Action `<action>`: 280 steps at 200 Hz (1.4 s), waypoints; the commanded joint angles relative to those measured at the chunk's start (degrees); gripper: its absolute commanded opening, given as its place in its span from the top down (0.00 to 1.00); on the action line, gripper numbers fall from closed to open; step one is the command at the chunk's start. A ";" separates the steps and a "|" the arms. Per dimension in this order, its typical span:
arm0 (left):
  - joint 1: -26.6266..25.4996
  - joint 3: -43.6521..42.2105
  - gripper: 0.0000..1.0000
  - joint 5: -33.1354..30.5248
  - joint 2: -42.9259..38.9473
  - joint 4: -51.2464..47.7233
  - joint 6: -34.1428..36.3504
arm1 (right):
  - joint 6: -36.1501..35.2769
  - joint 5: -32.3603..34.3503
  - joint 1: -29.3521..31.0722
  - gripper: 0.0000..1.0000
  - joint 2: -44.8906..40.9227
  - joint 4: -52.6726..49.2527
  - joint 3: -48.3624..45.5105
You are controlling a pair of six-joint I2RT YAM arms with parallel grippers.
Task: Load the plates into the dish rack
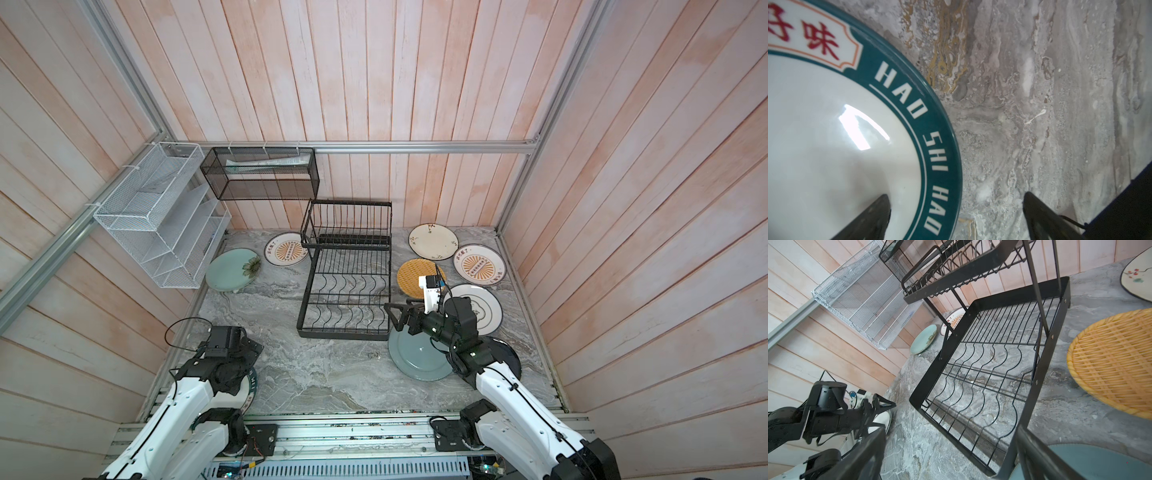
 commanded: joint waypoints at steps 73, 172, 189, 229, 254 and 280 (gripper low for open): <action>0.27 -6.37 0.00 7.64 1.09 21.17 0.48 | -2.70 -1.33 0.43 0.02 -0.83 -0.51 -0.56; 0.62 2.83 0.00 13.85 29.90 53.30 1.44 | -1.82 -1.70 0.78 0.02 0.06 -0.11 -0.37; 0.64 8.06 0.00 15.52 36.15 53.14 4.14 | -1.83 -1.61 0.87 0.02 -0.90 -1.16 -0.28; 1.72 14.28 0.00 15.42 33.21 45.71 13.48 | -1.64 -0.98 1.30 0.02 -3.66 -2.85 -0.81; 3.91 12.32 0.00 15.42 20.79 38.27 20.14 | -1.37 -1.16 1.40 0.02 -4.12 -2.45 -1.78; 9.55 9.84 0.00 14.91 7.58 25.66 22.39 | -1.45 -2.16 1.88 0.02 -2.93 -0.27 -2.44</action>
